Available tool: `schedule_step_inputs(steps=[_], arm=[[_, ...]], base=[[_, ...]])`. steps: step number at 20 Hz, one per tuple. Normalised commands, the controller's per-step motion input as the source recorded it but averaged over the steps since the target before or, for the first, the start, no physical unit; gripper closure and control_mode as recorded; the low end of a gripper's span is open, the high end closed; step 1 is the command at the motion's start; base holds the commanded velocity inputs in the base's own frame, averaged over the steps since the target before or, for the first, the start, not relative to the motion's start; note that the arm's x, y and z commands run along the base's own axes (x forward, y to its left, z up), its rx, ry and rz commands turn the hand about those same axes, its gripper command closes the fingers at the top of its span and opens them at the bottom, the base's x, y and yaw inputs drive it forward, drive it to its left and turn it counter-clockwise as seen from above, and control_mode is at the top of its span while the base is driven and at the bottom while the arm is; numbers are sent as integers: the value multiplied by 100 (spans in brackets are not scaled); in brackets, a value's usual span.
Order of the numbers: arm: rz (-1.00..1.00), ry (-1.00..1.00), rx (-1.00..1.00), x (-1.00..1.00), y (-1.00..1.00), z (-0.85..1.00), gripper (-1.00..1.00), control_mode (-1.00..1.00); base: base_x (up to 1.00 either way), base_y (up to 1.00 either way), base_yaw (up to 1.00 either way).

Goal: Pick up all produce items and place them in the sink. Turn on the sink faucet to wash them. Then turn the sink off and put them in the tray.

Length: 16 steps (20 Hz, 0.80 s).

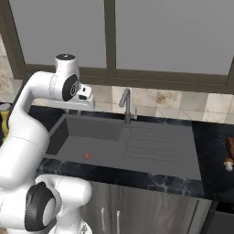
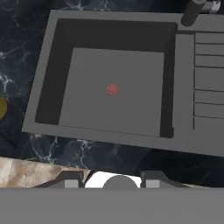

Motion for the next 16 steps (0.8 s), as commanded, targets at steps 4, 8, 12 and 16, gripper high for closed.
schedule_step_inputs(steps=[4,8,12,16], arm=[[0,0,0,0,0,0,-100,100],[0,0,0,0,0,0,-100,100],[0,0,0,0,0,0,-100,100],[0,0,0,0,0,0,-100,100]], base=[[-2,-7,0],[-21,-28,-3],[-12,-32,-4],[-17,-6,-3]])
